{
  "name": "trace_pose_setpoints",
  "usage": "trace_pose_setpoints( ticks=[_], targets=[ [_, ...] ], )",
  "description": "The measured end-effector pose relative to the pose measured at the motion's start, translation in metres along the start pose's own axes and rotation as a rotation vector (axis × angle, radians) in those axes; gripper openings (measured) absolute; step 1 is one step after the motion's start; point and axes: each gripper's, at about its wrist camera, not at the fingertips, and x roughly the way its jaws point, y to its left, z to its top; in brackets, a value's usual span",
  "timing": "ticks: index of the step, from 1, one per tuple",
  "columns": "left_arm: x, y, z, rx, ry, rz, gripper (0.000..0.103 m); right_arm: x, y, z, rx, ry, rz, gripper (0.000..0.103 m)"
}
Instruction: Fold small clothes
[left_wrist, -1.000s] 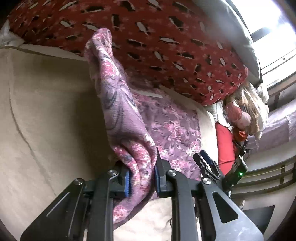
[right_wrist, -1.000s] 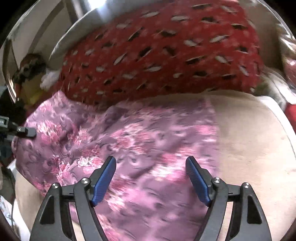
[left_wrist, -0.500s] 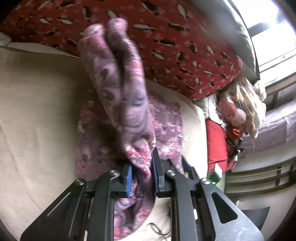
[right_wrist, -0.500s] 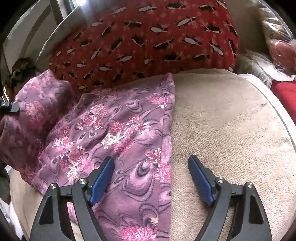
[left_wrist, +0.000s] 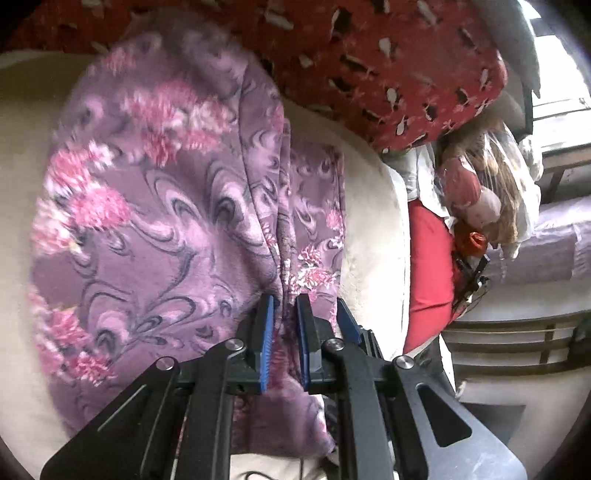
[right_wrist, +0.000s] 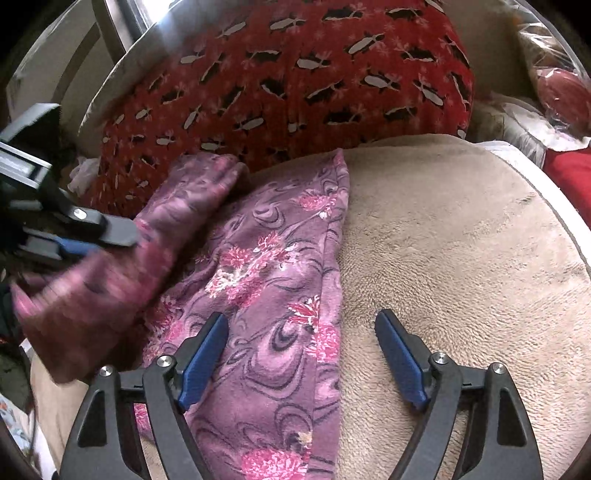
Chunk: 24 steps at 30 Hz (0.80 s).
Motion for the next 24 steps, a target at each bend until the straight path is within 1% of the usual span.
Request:
trace_pose_setpoints(
  ticks=[2,4,6,9,11,12,13,14,15,17,19,21,22,24],
  targets=[
    [0.012,0.002,-0.001,-0.014,0.042,-0.033,0.009,0.0,-0.002,0.0,0.007,-0.002,0.009,0.084],
    [0.023,0.003,-0.003,-0.027,0.062,0.002,0.009,0.0,-0.002,0.0,0.01,-0.004,0.014,0.084],
    [0.023,0.002,-0.005,-0.02,0.058,0.018,0.009,0.0,-0.002,-0.001,0.011,-0.005,0.015,0.084],
    [0.001,-0.004,-0.011,0.02,0.008,0.012,0.01,0.0,-0.002,-0.001,0.012,-0.006,0.018,0.084],
    [-0.024,-0.004,-0.012,0.047,-0.055,0.026,0.015,0.0,-0.002,0.0,0.01,-0.004,0.015,0.084],
    [-0.036,-0.001,-0.012,0.051,-0.085,0.033,0.023,0.0,-0.002,0.0,0.009,-0.003,0.012,0.084],
    [-0.054,0.006,-0.012,0.045,-0.138,0.052,0.036,0.0,-0.001,0.0,0.006,-0.001,0.009,0.084],
    [-0.068,0.013,-0.013,0.033,-0.189,0.081,0.043,0.001,-0.001,0.0,0.004,0.0,0.007,0.084],
    [-0.079,0.023,-0.013,0.013,-0.241,0.119,0.053,0.001,-0.001,0.0,0.002,0.0,0.004,0.084],
    [-0.091,0.046,-0.015,-0.032,-0.305,0.193,0.054,0.001,0.0,0.0,-0.002,0.003,-0.003,0.084],
    [-0.089,0.069,-0.017,-0.086,-0.303,0.233,0.054,0.003,0.002,0.0,-0.009,0.008,-0.012,0.085],
    [-0.074,0.094,-0.02,-0.136,-0.25,0.263,0.054,0.004,0.005,0.0,-0.019,0.014,-0.026,0.085],
    [-0.062,0.105,-0.025,-0.147,-0.211,0.265,0.054,0.004,0.006,0.0,-0.022,0.017,-0.031,0.085],
    [-0.051,0.115,-0.032,-0.157,-0.19,0.253,0.057,0.006,0.007,0.002,-0.028,0.034,-0.043,0.085]
  ],
)
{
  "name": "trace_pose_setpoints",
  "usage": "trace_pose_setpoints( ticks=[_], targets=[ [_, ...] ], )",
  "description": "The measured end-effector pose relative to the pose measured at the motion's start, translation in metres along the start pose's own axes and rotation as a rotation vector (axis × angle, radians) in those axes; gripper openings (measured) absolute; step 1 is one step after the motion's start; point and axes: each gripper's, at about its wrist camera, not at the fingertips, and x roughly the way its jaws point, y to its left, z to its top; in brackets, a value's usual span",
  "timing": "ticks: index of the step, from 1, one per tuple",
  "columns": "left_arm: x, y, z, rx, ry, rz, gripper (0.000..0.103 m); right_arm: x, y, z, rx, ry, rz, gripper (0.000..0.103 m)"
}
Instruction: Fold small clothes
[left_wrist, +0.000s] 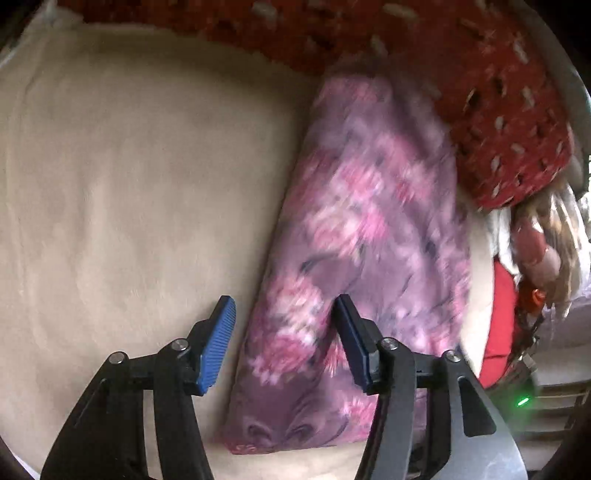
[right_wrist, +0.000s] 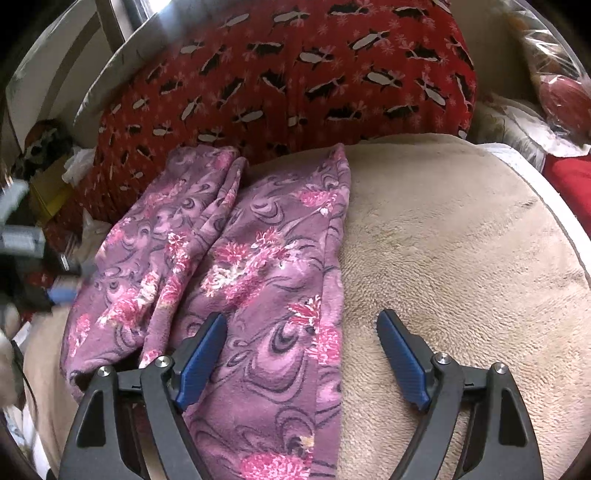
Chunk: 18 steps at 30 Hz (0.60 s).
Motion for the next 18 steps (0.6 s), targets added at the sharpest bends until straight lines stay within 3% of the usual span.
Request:
trace_pose_setpoints(
  ticks=[3,5,8,10,13,14,15,16,18],
  targets=[
    [-0.005,0.008,-0.005,-0.014,-0.006,-0.058,0.058,-0.005,0.003,0.013,0.003,0.067,-0.042,0.079],
    [-0.005,0.014,-0.005,-0.017,0.006,-0.084,0.058,-0.025,-0.003,0.024,0.087,0.01,-0.046,0.079],
    [-0.005,0.018,-0.006,-0.018,0.004,-0.107,0.058,-0.045,-0.002,0.038,0.194,-0.058,0.103,0.081],
    [-0.005,0.02,-0.008,-0.016,0.001,-0.115,0.058,-0.035,0.016,0.044,0.166,0.006,0.208,0.081],
    [-0.011,0.026,-0.011,-0.016,0.013,-0.135,0.058,-0.004,0.052,0.04,0.04,0.121,0.205,0.076],
    [-0.013,0.025,-0.009,-0.015,0.017,-0.139,0.058,0.008,0.062,0.036,0.003,0.168,0.211,0.059],
    [-0.016,0.026,-0.009,-0.014,0.019,-0.141,0.058,0.015,0.071,0.031,-0.032,0.194,0.203,0.03],
    [-0.022,0.028,-0.009,-0.011,0.015,-0.136,0.058,0.016,0.082,0.027,-0.092,0.192,0.205,0.018],
    [-0.037,0.027,-0.009,0.007,-0.02,-0.139,0.058,0.004,0.091,0.029,-0.143,0.143,0.227,0.013]
  ],
)
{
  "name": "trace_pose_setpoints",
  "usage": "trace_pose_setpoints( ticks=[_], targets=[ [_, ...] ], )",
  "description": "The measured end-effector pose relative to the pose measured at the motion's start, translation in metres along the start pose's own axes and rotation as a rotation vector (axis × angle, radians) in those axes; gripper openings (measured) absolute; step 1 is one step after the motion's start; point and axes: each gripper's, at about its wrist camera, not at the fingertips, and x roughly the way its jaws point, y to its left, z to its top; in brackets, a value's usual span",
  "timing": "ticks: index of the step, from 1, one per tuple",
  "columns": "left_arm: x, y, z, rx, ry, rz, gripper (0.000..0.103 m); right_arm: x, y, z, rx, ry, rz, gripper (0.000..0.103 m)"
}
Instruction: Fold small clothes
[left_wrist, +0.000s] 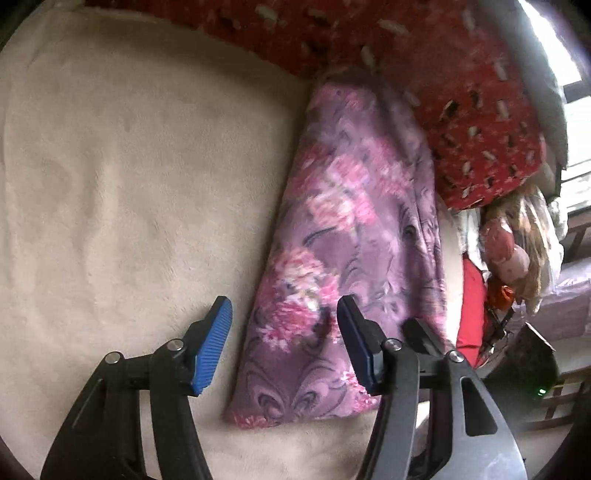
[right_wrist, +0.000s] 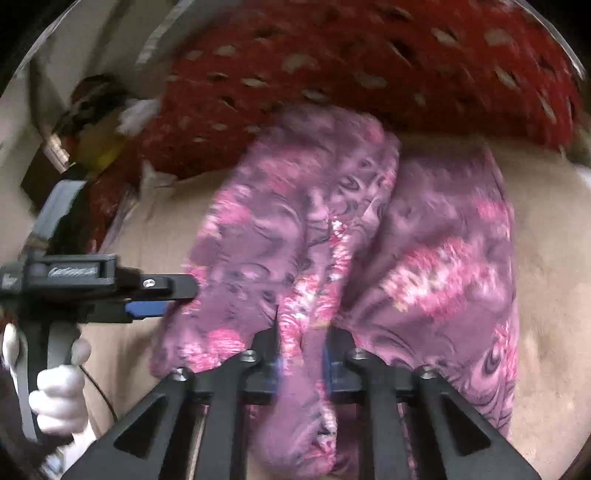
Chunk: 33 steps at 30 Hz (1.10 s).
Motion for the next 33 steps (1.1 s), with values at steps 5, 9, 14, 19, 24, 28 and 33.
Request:
trace_pose_setpoints(
  ticks=[5,9,14,19,24,28,33],
  targets=[
    [-0.014,-0.024,-0.008,0.096,-0.061,0.041,0.065,-0.063,-0.008,0.001,-0.014,-0.195,0.034,0.013],
    [0.025,-0.031,-0.025,0.134,0.026,0.121,0.067,-0.057,-0.053,-0.02,0.085,-0.135,-0.066,0.013],
    [0.024,-0.038,-0.03,0.175,0.023,0.136,0.067,-0.043,-0.085,-0.041,0.179,-0.039,-0.034,0.02],
    [0.003,-0.047,0.0,0.155,-0.049,0.111,0.067,-0.075,-0.097,-0.006,0.269,-0.2,0.008,0.043],
    [0.017,-0.058,0.021,0.123,-0.029,0.111,0.067,-0.028,-0.107,0.039,0.37,-0.146,-0.014,0.051],
    [0.032,-0.071,0.03,0.14,-0.013,0.13,0.067,0.006,-0.117,0.051,0.377,-0.039,-0.076,0.032],
    [0.046,-0.073,0.026,0.162,-0.027,0.136,0.071,-0.034,-0.092,0.054,0.182,-0.22,0.031,0.012]
  ],
)
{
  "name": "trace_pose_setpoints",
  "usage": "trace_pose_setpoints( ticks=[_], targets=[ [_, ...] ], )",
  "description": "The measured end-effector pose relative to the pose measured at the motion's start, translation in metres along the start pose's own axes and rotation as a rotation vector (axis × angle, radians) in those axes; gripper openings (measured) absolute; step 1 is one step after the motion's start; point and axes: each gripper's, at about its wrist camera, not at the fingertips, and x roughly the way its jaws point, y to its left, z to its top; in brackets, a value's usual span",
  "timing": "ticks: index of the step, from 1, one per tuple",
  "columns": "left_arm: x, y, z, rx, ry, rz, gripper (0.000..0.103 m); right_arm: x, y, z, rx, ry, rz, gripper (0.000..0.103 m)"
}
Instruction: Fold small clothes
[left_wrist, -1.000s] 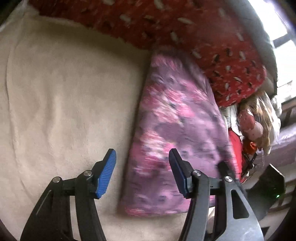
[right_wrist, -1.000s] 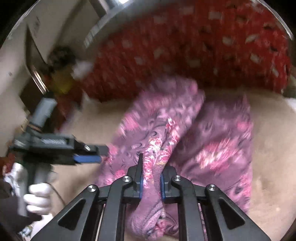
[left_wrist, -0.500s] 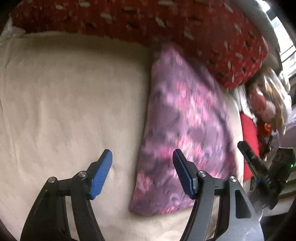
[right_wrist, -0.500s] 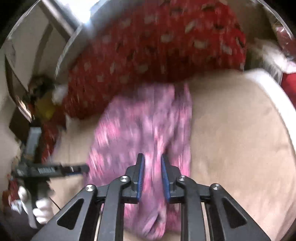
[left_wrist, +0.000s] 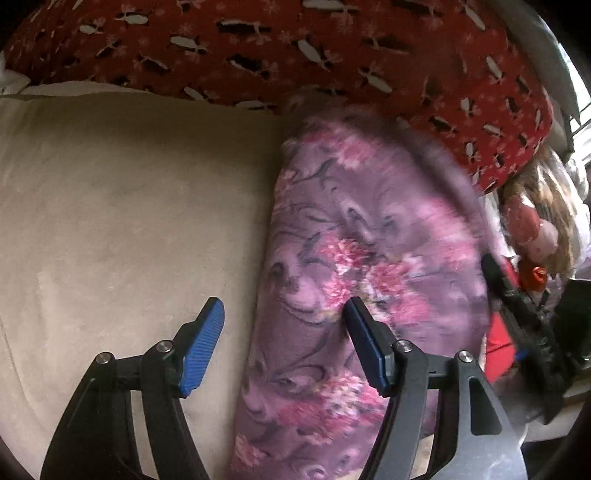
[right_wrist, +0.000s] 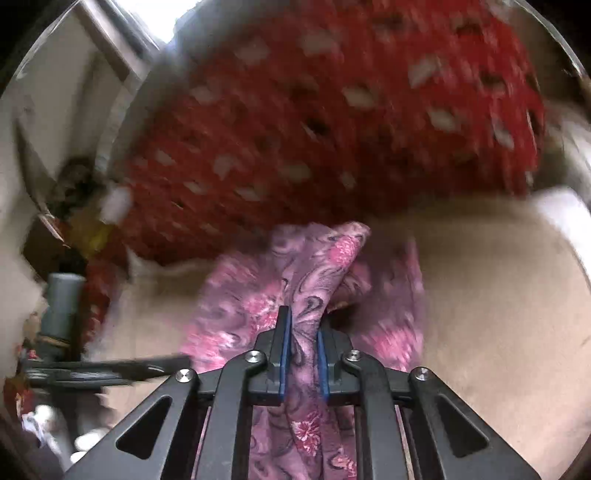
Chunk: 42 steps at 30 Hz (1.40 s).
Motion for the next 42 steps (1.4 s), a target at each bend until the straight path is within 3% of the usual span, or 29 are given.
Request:
trace_pose_setpoints(
  ticks=[2,4,5,9,12,14,17,23,26,28,33,36,39,41,42],
  targets=[
    [0.011,-0.001,-0.003,-0.012,0.024,0.014,0.075,-0.001,-0.015,-0.006,0.035,-0.015,-0.04,0.012],
    [0.012,-0.002,-0.007,-0.017,0.035,0.009,0.075,0.027,-0.035,-0.019,0.066,0.126,-0.145,0.013],
    [0.008,-0.003,-0.009,-0.013,0.029,0.014,0.074,0.032,-0.039,-0.025,0.063,0.156,-0.159,0.014],
    [-0.017,-0.003,-0.026,0.012,-0.048,0.065,0.074,-0.006,-0.023,-0.021,0.069,0.026,-0.132,0.019],
    [-0.021,-0.001,-0.042,0.03,-0.101,0.147,0.075,-0.034,-0.008,-0.027,0.044,-0.071,-0.028,0.019],
    [-0.013,-0.001,-0.05,0.049,-0.104,0.176,0.076,-0.023,0.003,-0.036,0.001,-0.045,-0.031,0.021],
    [-0.011,0.001,-0.055,0.049,-0.103,0.194,0.081,0.011,-0.002,-0.064,-0.087,0.129,-0.163,0.021],
    [-0.012,0.001,-0.056,0.05,-0.103,0.196,0.082,-0.025,0.01,-0.066,-0.083,0.019,-0.113,0.025],
    [-0.011,0.001,-0.057,0.049,-0.099,0.201,0.085,-0.014,0.006,-0.087,-0.154,0.094,-0.179,0.024],
    [-0.012,0.001,-0.058,0.048,-0.1,0.203,0.086,-0.015,0.0,-0.095,-0.15,0.052,-0.153,0.025],
    [-0.013,0.001,-0.057,0.058,-0.094,0.215,0.088,-0.013,-0.005,-0.085,-0.076,0.078,-0.132,0.025],
    [-0.026,-0.001,-0.047,0.063,-0.103,0.15,0.087,-0.016,-0.005,-0.063,-0.047,0.097,-0.113,0.027],
    [-0.043,-0.005,-0.021,0.055,-0.161,0.119,0.087,-0.023,-0.012,-0.036,0.019,0.026,-0.105,0.038],
    [-0.043,-0.008,0.006,0.048,-0.154,0.13,0.087,-0.016,-0.02,-0.011,0.087,0.003,-0.102,0.05],
    [-0.039,-0.008,0.018,0.039,-0.141,0.127,0.087,-0.008,-0.023,0.0,0.113,0.018,-0.102,0.05]
  ],
)
